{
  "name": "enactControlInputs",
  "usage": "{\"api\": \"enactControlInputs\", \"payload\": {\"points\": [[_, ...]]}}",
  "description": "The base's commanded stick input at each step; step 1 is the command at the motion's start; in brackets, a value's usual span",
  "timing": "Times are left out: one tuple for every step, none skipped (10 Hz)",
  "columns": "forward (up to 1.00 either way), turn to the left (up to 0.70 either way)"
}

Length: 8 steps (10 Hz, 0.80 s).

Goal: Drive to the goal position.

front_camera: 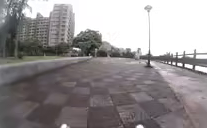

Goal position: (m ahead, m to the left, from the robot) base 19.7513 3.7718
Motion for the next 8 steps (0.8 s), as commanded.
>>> {"api": "enactControlInputs", "payload": {"points": [[0.85, 0.01], [0.85, 0.01], [0.85, 0.01], [0.85, 0.01], [0.85, 0.01], [0.85, 0.01], [0.85, 0.01], [0.85, 0.01]]}}
